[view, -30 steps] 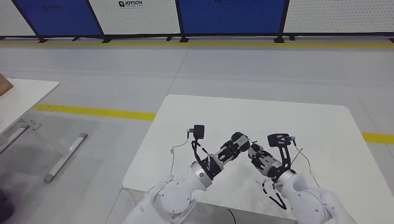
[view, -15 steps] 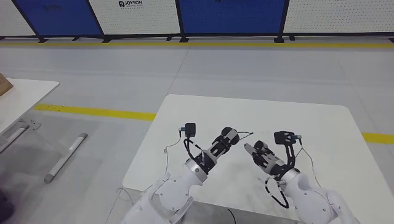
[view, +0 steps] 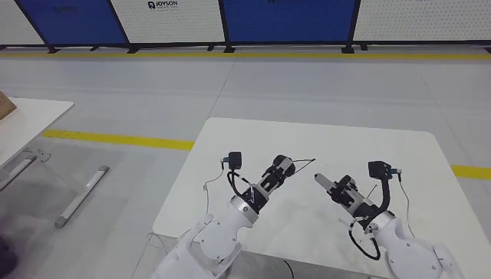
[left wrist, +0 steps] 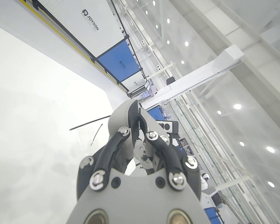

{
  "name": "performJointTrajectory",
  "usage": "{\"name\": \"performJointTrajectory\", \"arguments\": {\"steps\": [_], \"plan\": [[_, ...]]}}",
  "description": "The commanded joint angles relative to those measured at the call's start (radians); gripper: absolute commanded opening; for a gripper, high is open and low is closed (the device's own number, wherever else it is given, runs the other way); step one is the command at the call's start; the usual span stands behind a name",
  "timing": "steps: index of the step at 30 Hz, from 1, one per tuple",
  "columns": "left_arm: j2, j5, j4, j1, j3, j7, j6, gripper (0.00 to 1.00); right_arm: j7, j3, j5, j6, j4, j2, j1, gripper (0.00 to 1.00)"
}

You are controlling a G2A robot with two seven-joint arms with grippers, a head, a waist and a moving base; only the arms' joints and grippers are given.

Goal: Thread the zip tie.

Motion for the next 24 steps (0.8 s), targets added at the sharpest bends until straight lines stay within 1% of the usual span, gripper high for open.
{"name": "performJointTrajectory", "arguments": {"steps": [1,17,20,21,23,24], "plan": [[0.0,0.0,0.0,0.0,0.0,-0.001,0.0,0.0,0.001,0.0,0.0,0.0,0.0,0.0,0.0,1.0],[0.0,0.0,0.0,0.0,0.0,-0.001,0.0,0.0,-0.009,-0.001,0.008,0.002,0.002,-0.001,-0.002,1.0],[0.0,0.0,0.0,0.0,0.0,-0.001,0.0,0.0,-0.063,0.002,0.055,0.012,0.005,-0.005,-0.004,1.0],[0.0,0.0,0.0,0.0,0.0,-0.001,0.0,0.0,-0.092,0.012,0.08,0.009,0.007,-0.007,-0.005,1.0],[0.0,0.0,0.0,0.0,0.0,-0.001,0.0,0.0,-0.12,0.034,0.14,-0.01,0.007,-0.008,-0.014,1.0],[0.0,0.0,0.0,0.0,0.0,-0.001,0.0,0.0,-0.133,0.058,0.195,-0.028,0.01,-0.008,-0.023,1.0]]}}
